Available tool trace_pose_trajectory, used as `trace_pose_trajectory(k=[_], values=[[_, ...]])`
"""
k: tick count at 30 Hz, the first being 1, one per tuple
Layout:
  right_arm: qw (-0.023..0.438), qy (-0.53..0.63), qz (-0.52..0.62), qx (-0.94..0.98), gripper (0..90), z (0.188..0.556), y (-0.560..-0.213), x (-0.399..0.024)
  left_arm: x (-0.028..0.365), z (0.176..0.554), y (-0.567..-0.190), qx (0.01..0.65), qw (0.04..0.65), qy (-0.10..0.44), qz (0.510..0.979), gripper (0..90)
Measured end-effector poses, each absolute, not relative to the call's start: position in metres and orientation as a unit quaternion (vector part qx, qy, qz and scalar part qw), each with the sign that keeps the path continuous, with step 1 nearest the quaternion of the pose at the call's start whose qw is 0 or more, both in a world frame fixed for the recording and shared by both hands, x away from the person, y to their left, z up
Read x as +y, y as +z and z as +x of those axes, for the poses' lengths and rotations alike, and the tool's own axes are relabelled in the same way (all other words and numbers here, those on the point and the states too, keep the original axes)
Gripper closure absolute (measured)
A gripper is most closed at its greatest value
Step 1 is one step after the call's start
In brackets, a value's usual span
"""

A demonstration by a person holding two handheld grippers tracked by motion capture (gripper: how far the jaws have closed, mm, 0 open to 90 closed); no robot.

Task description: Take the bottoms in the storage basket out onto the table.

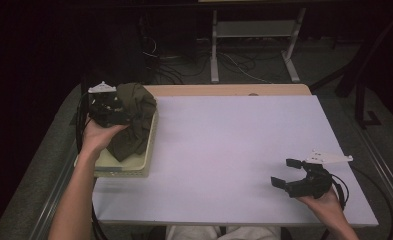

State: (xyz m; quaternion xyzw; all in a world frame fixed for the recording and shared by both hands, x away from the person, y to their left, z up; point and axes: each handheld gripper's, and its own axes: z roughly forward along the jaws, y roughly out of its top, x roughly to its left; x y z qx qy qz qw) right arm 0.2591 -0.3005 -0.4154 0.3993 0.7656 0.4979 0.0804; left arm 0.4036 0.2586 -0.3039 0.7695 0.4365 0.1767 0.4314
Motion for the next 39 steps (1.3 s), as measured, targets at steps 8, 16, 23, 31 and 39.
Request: trace_pose_trajectory(k=[8,16,23,31,39], values=[[0.082,0.498,0.399,0.765,0.7,0.259,-0.416,-0.302,0.269,0.415,-0.306,0.459,0.430,0.183,0.756,0.0],[0.082,0.498,0.402,0.764,0.7,0.259,-0.416,-0.302,0.276,0.425,-0.309,0.477,0.432,0.185,0.743,0.0],[0.083,0.499,0.402,0.763,0.7,0.259,-0.416,-0.303,0.280,0.434,-0.315,0.493,0.438,0.182,0.729,0.0],[0.084,0.502,0.403,0.760,0.7,0.259,-0.416,-0.304,0.285,0.445,-0.324,0.512,0.441,0.175,0.716,0.0],[0.085,0.502,0.405,0.759,0.7,0.259,-0.416,-0.305,0.289,0.454,-0.333,0.530,0.451,0.168,0.698,0.0]])
